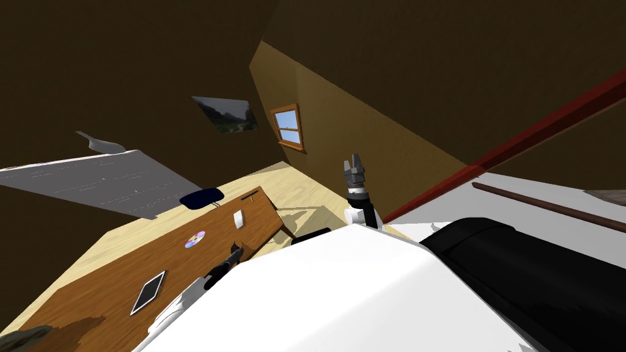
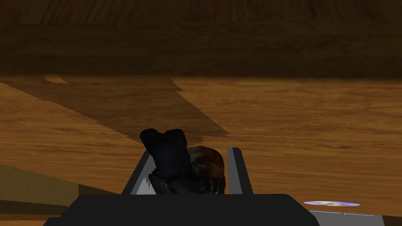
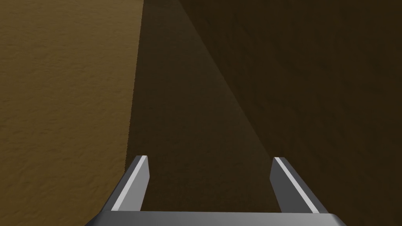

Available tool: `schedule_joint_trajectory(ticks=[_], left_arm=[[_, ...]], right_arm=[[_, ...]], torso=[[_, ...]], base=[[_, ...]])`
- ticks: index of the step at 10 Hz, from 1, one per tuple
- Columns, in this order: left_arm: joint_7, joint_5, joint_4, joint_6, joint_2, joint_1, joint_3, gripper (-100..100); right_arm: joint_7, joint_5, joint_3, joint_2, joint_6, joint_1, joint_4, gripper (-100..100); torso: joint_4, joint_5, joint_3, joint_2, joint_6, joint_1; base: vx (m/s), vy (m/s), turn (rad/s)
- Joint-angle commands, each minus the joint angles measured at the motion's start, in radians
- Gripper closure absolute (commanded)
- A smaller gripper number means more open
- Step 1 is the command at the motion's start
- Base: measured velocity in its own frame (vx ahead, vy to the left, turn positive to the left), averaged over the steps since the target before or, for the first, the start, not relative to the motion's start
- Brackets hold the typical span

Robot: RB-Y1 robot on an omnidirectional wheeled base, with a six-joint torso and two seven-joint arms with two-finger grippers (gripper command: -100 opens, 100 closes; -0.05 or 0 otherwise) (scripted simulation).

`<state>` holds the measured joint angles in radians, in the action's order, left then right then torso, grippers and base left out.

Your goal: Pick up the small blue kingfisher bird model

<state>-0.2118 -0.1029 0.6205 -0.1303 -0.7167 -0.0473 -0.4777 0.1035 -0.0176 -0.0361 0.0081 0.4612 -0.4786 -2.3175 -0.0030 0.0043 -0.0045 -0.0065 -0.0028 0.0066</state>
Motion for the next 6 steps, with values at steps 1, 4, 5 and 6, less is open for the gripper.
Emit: schedule_joint_trajectory(ticks=[1,4,5,6], left_arm=[[0.017,-0.001,0.016,-0.036,-0.037,-0.026,-0.017,100],[0.028,-0.003,0.035,-0.065,-0.068,-0.051,-0.026,100],[0.026,-0.003,0.024,-0.066,-0.062,-0.047,-0.024,100],[0.027,-0.003,0.028,-0.066,-0.063,-0.048,-0.024,0]], right_arm=[[0.000,0.000,0.000,0.000,0.000,0.000,0.000,0],[0.000,0.000,0.000,0.000,0.000,0.000,0.000,0],[0.000,0.000,0.000,0.000,0.000,0.000,0.000,0],[0.000,0.000,0.000,0.000,0.000,0.000,0.000,0]], torso=[[0.000,0.000,0.000,0.000,0.000,0.000],[0.000,-0.001,-0.002,-0.004,0.002,-0.003],[0.000,0.000,-0.001,-0.003,0.003,-0.001],[0.001,0.000,0.000,-0.001,0.003,0.001]], base=[[0.113,-0.099,0.227],[0.088,-0.087,0.087],[0.022,-0.019,0.003],[0.006,-0.006,-0.003]])
